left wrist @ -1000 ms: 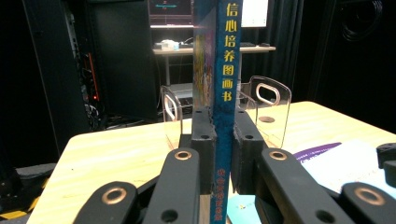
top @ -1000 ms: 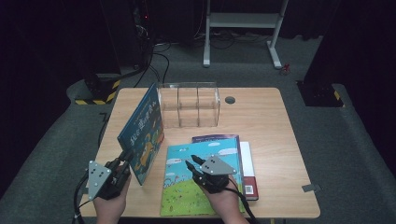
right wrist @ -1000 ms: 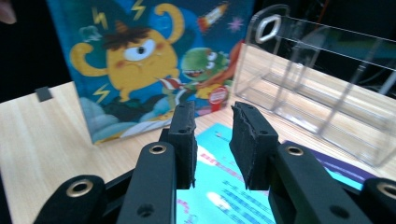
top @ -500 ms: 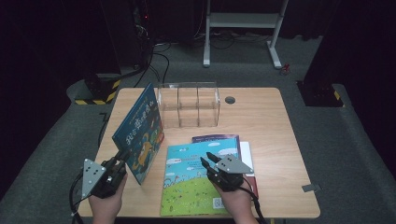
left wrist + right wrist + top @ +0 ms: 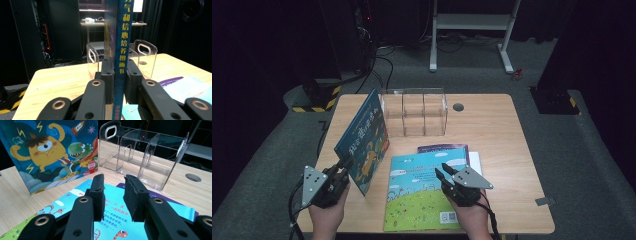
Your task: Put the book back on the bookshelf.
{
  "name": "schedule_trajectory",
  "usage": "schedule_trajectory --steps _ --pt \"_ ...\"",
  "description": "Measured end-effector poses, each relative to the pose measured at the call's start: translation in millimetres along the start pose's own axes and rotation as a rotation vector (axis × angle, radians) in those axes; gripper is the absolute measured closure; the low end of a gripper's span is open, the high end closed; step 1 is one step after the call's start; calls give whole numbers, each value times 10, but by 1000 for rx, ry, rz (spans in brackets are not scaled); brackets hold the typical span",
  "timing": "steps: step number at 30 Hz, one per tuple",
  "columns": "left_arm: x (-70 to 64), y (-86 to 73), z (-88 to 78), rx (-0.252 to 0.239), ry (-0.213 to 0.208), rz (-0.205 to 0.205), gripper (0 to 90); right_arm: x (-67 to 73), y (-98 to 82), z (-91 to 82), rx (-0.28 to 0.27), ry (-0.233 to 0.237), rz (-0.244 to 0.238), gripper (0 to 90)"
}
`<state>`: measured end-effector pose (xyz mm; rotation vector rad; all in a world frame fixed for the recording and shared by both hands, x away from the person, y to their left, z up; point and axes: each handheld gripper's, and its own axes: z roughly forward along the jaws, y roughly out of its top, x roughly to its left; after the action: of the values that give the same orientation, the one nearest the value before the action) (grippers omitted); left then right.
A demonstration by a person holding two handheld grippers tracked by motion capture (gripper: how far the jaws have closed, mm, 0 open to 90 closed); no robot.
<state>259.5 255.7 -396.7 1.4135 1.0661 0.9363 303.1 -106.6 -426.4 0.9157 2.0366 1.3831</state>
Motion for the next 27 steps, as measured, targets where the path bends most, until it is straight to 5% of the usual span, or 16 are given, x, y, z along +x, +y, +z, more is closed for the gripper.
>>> schedule_trajectory --steps 27 --pt "52 206 64 -31 -28 18 740 30 -38 46 23 6 2 677"
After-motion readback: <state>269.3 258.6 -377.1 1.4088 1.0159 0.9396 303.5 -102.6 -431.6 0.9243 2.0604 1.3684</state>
